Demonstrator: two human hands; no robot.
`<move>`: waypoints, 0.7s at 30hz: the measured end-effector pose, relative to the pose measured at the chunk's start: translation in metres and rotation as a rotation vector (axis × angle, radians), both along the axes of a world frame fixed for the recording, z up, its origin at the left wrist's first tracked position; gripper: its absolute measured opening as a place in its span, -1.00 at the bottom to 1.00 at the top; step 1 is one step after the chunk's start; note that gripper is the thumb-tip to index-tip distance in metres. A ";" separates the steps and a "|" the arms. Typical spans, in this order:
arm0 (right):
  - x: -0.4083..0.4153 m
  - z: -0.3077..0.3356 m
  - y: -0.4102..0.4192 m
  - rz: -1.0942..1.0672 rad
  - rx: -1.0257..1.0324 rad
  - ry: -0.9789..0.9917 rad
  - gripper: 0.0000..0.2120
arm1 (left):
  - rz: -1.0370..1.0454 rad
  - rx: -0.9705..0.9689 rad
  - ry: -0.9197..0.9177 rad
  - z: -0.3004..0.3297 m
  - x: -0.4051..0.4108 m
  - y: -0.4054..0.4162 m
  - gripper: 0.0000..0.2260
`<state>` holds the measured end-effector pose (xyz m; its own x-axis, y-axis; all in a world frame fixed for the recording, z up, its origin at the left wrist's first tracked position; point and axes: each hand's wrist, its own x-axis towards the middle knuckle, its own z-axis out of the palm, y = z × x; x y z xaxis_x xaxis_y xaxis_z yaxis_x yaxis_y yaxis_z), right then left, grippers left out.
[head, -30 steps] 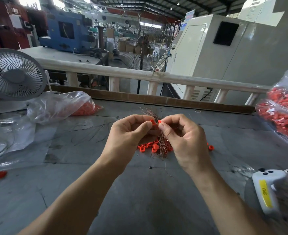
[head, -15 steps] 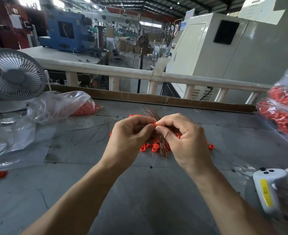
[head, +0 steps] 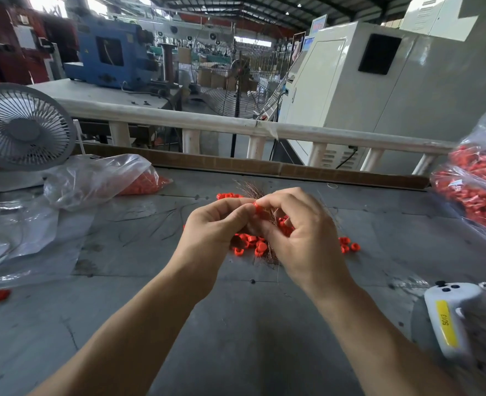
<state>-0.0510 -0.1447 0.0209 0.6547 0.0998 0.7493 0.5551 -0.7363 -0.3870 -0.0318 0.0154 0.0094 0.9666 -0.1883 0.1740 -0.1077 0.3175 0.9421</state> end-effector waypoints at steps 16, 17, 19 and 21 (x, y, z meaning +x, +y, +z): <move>-0.001 0.000 0.013 -0.192 -0.143 -0.191 -0.91 | -0.140 -0.116 0.215 0.004 -0.001 -0.001 -0.84; -0.001 0.000 0.012 -0.195 -0.146 -0.203 -0.91 | -0.140 -0.114 0.211 0.005 -0.001 -0.001 -0.85; -0.001 0.001 0.011 -0.187 -0.143 -0.220 -0.91 | -0.132 -0.096 0.200 0.005 -0.001 0.000 -0.85; -0.001 0.002 0.009 -0.174 -0.168 -0.219 -0.92 | -0.126 -0.086 0.194 0.004 -0.001 0.001 -0.84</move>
